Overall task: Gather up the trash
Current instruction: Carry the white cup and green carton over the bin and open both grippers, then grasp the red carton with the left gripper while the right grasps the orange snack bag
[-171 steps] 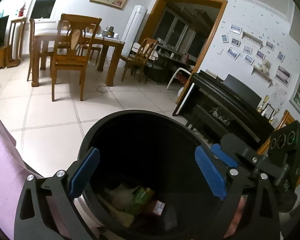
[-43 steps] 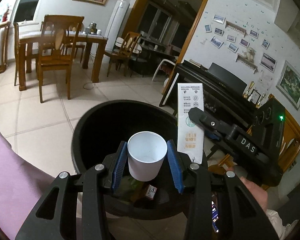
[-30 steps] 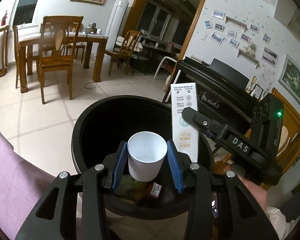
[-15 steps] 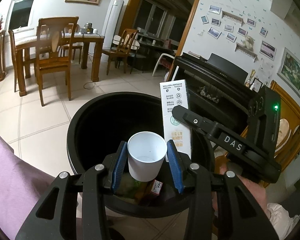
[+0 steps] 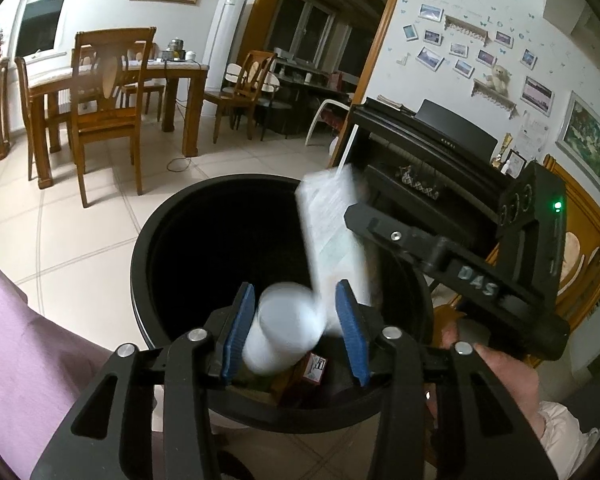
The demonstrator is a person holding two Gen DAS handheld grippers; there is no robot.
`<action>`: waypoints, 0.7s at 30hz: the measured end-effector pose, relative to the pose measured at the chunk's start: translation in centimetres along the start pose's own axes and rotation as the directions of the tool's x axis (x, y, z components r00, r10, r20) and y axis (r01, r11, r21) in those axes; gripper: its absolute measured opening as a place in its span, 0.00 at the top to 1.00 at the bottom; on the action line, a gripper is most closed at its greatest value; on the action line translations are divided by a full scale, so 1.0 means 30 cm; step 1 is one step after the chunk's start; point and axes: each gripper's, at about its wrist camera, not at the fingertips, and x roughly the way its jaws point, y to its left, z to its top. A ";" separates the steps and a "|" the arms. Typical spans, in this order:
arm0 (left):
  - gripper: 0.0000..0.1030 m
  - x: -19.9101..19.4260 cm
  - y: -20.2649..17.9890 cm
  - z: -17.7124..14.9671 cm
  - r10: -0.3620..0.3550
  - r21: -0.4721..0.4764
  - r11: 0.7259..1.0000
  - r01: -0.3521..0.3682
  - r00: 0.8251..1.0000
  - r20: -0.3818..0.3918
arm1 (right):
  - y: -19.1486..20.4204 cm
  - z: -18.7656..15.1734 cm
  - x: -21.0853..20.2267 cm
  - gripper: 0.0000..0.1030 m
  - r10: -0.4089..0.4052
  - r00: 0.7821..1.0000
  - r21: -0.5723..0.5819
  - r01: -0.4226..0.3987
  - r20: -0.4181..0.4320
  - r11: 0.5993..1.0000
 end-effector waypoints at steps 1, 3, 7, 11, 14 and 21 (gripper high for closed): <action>0.31 -0.002 0.001 -0.002 0.011 0.000 1.000 -0.011 1.000 0.003 | -0.006 -0.011 0.000 0.21 0.004 1.000 0.005 -0.004 0.008 1.000; 0.17 -0.018 0.001 -0.004 0.037 0.004 0.999 -0.037 0.999 0.036 | -0.008 -0.030 -0.006 0.18 0.016 1.000 0.003 -0.016 0.022 1.000; 0.13 -0.024 -0.002 -0.002 0.044 0.016 0.999 -0.045 0.998 0.044 | -0.001 -0.057 -0.036 0.07 0.025 0.998 0.001 -0.026 0.054 1.000; 0.07 -0.025 -0.008 -0.005 0.055 0.025 0.998 -0.056 0.997 0.047 | 0.011 -0.063 -0.062 0.05 0.035 0.999 0.014 -0.036 0.042 0.999; 0.07 -0.027 -0.012 -0.010 0.064 0.037 0.997 -0.065 0.997 0.034 | 0.009 -0.074 -0.087 0.05 0.030 0.999 0.025 -0.031 0.034 0.999; 0.05 -0.085 0.010 -0.026 0.117 0.033 0.993 -0.117 0.993 -0.010 | 0.051 -0.031 -0.154 0.05 0.033 0.999 0.034 -0.034 0.030 0.999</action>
